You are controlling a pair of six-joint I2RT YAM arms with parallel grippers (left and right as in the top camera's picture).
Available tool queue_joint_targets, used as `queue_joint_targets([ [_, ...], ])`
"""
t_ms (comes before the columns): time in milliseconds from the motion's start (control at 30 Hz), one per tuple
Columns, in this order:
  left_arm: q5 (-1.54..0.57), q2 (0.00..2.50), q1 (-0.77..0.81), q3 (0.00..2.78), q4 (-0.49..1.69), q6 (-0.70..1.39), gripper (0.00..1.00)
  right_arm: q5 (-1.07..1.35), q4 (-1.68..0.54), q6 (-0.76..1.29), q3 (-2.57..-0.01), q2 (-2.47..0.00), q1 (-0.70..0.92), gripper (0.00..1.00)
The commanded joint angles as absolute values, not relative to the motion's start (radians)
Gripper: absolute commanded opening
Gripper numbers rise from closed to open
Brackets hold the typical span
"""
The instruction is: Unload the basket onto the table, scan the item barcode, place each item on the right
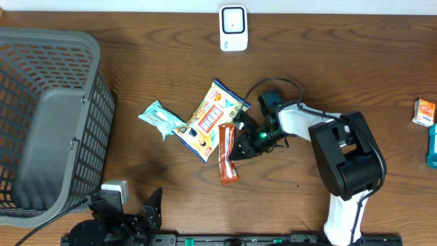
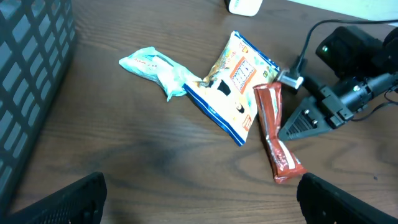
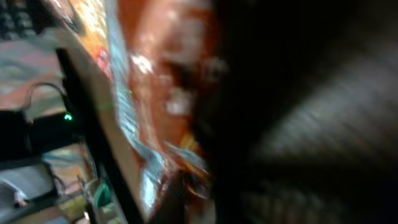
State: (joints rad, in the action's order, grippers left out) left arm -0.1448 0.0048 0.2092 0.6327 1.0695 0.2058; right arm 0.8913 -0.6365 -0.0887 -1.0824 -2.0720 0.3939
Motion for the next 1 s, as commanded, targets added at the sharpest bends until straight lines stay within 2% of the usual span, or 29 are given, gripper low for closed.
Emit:
queue_joint_targets([
  [0, -0.15, 0.005, 0.205, 0.638, 1.068, 0.204, 0.98, 0.6, -0.635, -0.064, -1.042, -2.139, 0.4, 0.01],
  [300, -0.15, 0.005, 0.205, 0.638, 1.068, 0.204, 0.98, 0.636, -0.656, -0.05, -1.072, -2.119, 0.378, 0.01],
  [467, -0.15, 0.005, 0.205, 0.638, 1.068, 0.204, 0.98, 0.784, -0.705, -0.186, -1.1, -2.009, 0.35, 0.01],
  [600, -0.15, 0.005, 0.205, 0.638, 1.068, 0.204, 0.98, 0.802, -0.639, -0.285, -1.1, -1.914, 0.348, 0.01],
  [733, -0.149, 0.005, 0.205, 0.638, 1.068, 0.204, 0.98, 0.803, -0.574, -0.254, -1.104, -1.901, 0.348, 0.02],
  [867, -0.149, 0.005, 0.205, 0.638, 1.068, 0.204, 0.98, 0.803, -0.574, -0.134, -1.107, -1.896, 0.342, 0.14],
  [900, -0.149, 0.005, 0.205, 0.638, 1.068, 0.204, 0.98, 0.803, -0.577, -0.108, -1.107, -1.892, 0.339, 0.23],
  [967, -0.149, 0.005, 0.205, 0.638, 1.068, 0.204, 0.98, 0.794, -0.58, -0.049, -1.107, -1.878, 0.327, 0.52],
])
